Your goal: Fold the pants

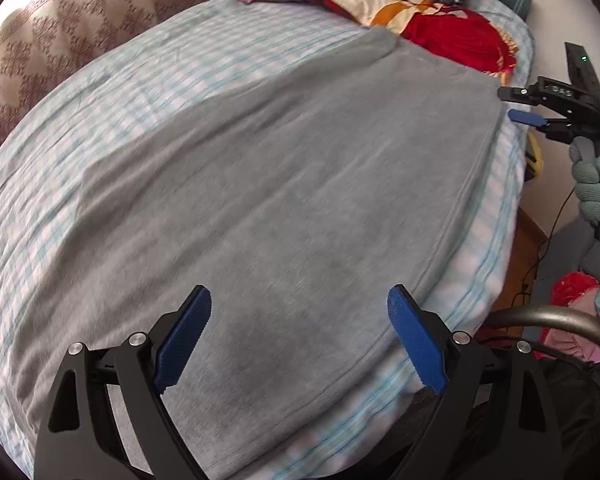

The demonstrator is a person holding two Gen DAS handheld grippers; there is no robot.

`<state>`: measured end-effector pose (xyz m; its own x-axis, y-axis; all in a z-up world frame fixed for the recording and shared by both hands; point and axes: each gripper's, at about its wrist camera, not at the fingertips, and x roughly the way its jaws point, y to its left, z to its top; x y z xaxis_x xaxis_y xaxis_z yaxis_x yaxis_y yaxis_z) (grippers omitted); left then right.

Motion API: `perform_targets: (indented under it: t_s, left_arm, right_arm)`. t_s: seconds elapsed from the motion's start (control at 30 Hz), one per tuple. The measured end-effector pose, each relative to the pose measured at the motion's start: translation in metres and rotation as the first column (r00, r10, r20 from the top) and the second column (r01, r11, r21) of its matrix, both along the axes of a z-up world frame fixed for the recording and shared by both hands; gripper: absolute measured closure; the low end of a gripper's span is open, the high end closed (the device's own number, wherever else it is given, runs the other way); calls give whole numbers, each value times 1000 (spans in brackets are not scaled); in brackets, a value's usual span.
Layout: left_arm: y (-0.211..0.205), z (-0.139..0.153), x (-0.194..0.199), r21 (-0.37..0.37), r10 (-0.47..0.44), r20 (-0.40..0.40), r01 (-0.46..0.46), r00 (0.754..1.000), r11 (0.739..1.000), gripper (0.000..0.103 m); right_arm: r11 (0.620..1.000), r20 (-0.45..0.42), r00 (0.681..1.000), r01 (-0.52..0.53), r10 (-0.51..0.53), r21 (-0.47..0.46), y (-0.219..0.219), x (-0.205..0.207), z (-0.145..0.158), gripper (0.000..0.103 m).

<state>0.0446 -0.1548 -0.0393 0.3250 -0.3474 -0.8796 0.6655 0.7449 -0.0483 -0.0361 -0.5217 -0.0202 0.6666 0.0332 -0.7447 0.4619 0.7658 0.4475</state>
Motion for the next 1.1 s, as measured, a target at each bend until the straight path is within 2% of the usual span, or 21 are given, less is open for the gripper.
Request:
perform_targets:
  t_s: [0.07,0.2,0.53,0.7,0.8,0.9,0.97,1.1]
  left_arm:
    - [-10,6,1,-18,-19,8,19,1000,1000,12]
    - [-25,12,5,-33,-39,8,39,999,999,12]
    - [-48,20,26,-74,-23,-17,22,1000,997,12]
    - [-65,19,43,-96,-18,-54,13,998,995,12]
    - [-76,23,58,-126,-16,-72,7,997,992,12]
    - [-86,28,76,-171,-6,-109,-13,994,985,12]
    - [-93,32,89,-203,0,-136,-27,991,979,12]
    - [-112,37,108,-247,-1,-189,-46,982,968,12]
  right_arm:
    - [999,1,1000,23,-23,31,-9,0,-7,45]
    - [998,-1,999,33,-33,56,-17,6,-24,59]
    - [993,24,998,59,-61,98,-31,24,-35,63]
    - [996,30,998,62,-64,60,-28,24,-28,82]
    - [1000,47,998,30,-30,-6,-19,21,-11,87]
    - [984,51,998,-31,40,-173,6,27,11,88]
    - [953,47,994,-81,99,-293,29,30,23,88]
    - [890,43,980,-156,193,-428,65,29,38,89]
